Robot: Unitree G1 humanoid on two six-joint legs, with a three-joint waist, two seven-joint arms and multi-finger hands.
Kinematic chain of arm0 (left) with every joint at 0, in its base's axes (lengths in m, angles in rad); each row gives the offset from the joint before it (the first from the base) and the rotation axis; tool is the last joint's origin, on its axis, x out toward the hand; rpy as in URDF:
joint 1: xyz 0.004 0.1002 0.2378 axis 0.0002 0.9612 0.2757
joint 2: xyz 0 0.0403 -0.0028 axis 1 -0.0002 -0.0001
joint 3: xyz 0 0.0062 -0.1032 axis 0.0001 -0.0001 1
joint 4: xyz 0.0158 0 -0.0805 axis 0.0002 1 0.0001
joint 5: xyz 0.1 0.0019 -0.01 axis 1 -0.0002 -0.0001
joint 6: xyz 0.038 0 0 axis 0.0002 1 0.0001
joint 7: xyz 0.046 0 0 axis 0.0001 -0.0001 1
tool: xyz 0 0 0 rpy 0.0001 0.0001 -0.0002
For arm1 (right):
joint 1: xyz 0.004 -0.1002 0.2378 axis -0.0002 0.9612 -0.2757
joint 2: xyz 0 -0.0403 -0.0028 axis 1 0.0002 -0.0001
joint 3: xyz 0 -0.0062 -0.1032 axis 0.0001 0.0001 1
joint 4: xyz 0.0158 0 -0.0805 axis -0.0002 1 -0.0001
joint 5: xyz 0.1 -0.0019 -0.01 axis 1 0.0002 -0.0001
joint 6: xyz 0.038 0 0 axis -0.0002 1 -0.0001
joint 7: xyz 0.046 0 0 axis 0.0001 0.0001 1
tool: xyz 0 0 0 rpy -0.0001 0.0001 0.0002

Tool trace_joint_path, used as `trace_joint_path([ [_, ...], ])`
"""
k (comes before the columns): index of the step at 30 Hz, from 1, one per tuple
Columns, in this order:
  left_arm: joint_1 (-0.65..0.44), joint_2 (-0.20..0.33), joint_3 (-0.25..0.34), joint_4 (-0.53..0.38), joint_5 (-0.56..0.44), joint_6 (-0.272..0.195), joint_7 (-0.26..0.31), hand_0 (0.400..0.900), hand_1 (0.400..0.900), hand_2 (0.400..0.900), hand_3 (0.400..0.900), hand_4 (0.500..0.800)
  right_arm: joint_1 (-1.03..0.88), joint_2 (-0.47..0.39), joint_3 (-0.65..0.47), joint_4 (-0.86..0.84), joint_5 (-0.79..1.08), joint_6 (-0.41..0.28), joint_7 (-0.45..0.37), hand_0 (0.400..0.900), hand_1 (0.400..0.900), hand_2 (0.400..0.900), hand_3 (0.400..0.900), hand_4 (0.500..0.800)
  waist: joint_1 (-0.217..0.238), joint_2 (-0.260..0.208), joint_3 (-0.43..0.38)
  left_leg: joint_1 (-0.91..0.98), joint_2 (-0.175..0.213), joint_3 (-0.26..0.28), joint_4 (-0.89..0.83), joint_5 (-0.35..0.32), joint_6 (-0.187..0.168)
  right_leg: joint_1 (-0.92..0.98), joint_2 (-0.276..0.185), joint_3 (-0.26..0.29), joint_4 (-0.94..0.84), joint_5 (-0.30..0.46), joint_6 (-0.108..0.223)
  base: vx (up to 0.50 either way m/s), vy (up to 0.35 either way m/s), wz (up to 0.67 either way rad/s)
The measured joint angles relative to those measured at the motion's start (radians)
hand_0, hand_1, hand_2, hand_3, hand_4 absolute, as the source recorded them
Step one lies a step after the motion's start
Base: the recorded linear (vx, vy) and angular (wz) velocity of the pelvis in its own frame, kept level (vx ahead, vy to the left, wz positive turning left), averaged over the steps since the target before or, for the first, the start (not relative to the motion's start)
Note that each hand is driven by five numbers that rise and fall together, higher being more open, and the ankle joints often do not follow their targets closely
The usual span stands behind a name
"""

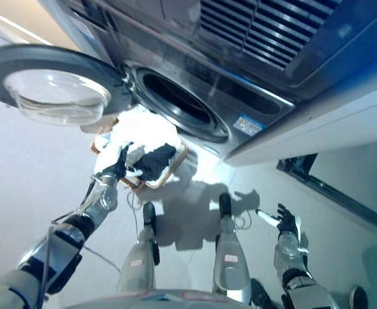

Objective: Put the clothes in the basket into the washing machine.

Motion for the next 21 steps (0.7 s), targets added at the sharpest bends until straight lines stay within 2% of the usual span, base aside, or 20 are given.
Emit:
trace_joint_path([
  [7, -0.13, 0.008, -0.02, 0.043, -0.001, 0.003, 0.047, 0.9, 0.9, 0.9, 0.9, 0.8, -0.017, -0.007, 0.004, -0.01, 0.003, -0.025, -0.033, 0.9, 0.9, 0.9, 0.9, 0.8, -0.042, -0.002, 0.082, -0.063, 0.0, 0.003, 0.017, 0.0, 0.0, -0.064, -0.001, 0.0, 0.014, 0.005, -0.001, -0.08, -0.034, 0.1],
  [14, -0.265, 0.016, -0.055, 0.068, -0.001, 0.008, 0.082, 0.9, 0.9, 0.9, 0.9, 0.8, -0.021, -0.036, 0.004, -0.046, 0.024, -0.077, -0.055, 0.9, 0.9, 0.9, 0.9, 0.8, -0.049, -0.001, 0.118, -0.199, -0.002, -0.024, 0.069, 0.002, 0.0, -0.187, -0.001, -0.007, 0.057, 0.005, -0.002, -0.09, -0.032, 0.09],
  [21, -0.308, 0.035, -0.076, 0.098, -0.006, 0.023, 0.083, 0.9, 0.9, 0.9, 0.9, 0.8, -0.027, -0.038, 0.016, -0.107, 0.044, -0.101, -0.067, 0.9, 0.9, 0.9, 0.9, 0.8, -0.055, -0.005, 0.133, -0.328, -0.004, -0.046, 0.115, 0.005, -0.001, -0.303, 0.0, -0.017, 0.101, 0.006, -0.003, -0.05, -0.016, 0.07],
])
